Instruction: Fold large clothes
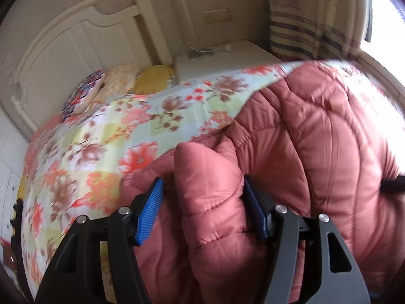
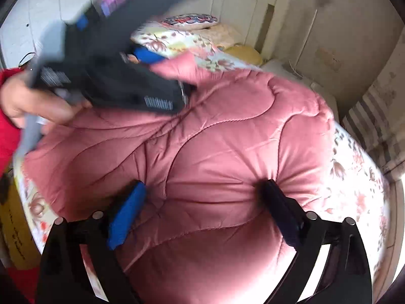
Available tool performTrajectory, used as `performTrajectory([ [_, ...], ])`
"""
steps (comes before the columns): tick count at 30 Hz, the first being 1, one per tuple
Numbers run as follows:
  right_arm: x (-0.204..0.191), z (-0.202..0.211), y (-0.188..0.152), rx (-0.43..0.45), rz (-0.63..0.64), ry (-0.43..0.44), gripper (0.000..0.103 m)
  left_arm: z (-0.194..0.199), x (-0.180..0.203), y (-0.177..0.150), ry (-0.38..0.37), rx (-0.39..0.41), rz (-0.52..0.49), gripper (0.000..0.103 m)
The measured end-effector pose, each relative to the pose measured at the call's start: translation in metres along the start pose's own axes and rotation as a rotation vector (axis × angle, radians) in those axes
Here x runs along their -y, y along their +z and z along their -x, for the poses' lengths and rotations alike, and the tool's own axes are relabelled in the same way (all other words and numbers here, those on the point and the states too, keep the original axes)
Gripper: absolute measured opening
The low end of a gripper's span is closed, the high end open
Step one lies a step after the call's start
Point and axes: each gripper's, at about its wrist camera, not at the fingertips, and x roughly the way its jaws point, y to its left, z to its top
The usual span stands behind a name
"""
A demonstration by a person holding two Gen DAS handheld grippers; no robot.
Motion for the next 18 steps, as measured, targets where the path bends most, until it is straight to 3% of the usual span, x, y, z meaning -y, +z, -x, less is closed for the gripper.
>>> performTrajectory([
  [4, -0.002, -0.001, 0.005, -0.031, 0.002, -0.014, 0.094, 0.066, -0.013, -0.009, 0.1, 0.046, 0.109, 0.064],
  [8, 0.01, -0.005, -0.002, -0.02, -0.021, 0.007, 0.094, 0.128, -0.006, -0.055, 0.279, 0.132, 0.223, 0.072],
  [12, 0.0, -0.01, 0.001, -0.02, -0.029, 0.004, 0.095, 0.101, 0.011, -0.082, 0.275, 0.034, 0.229, 0.072],
  [15, -0.002, -0.009, 0.0, -0.019, -0.036, 0.01, 0.095, 0.053, 0.009, -0.092, 0.393, -0.07, 0.213, 0.071],
  [18, -0.002, -0.012, -0.005, -0.003, -0.022, 0.015, 0.095, 0.028, -0.004, -0.099, 0.347, -0.116, 0.27, 0.071],
])
